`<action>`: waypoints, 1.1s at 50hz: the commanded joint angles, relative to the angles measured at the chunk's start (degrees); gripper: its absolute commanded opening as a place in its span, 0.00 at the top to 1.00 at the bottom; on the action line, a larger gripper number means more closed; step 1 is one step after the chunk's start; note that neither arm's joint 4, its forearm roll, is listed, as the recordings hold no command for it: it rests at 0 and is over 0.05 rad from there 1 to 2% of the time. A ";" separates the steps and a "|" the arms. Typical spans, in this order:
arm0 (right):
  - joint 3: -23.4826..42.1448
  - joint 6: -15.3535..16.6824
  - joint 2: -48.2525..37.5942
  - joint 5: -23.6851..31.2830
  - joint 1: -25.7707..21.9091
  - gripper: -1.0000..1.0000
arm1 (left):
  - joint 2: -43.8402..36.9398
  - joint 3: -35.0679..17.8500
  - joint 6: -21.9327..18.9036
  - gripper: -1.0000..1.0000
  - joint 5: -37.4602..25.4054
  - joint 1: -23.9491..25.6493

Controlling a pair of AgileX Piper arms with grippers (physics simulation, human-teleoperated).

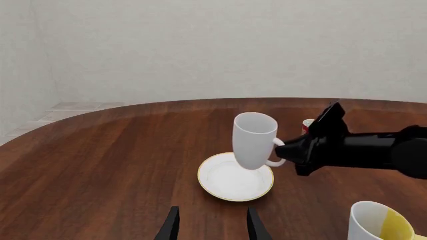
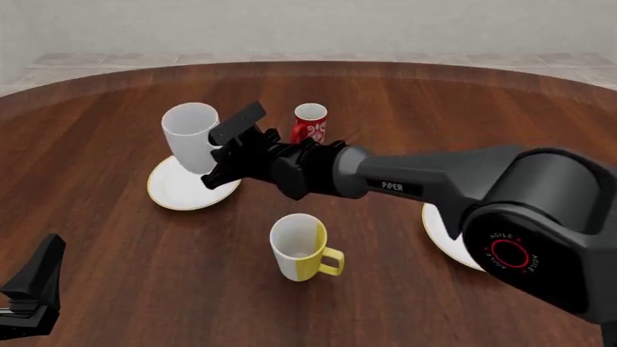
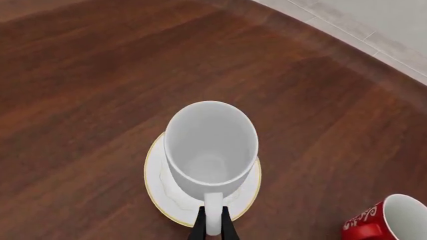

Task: Put the white mug on the left plate.

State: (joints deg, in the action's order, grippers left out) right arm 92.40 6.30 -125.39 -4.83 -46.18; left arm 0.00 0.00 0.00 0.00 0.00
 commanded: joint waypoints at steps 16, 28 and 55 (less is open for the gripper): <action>2.45 -0.17 -2.33 0.67 -0.37 1.00 | 0.00 0.00 0.00 0.00 0.00 0.00; 3.41 -0.45 -3.94 0.74 -0.25 1.00 | 0.00 0.00 0.00 0.00 0.00 0.00; 5.07 -1.03 -6.14 1.01 -0.53 1.00 | 0.00 0.00 0.00 0.00 0.00 0.00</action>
State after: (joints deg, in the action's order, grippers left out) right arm 96.75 5.77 -131.05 -3.81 -46.66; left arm 0.00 0.00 0.00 0.00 0.00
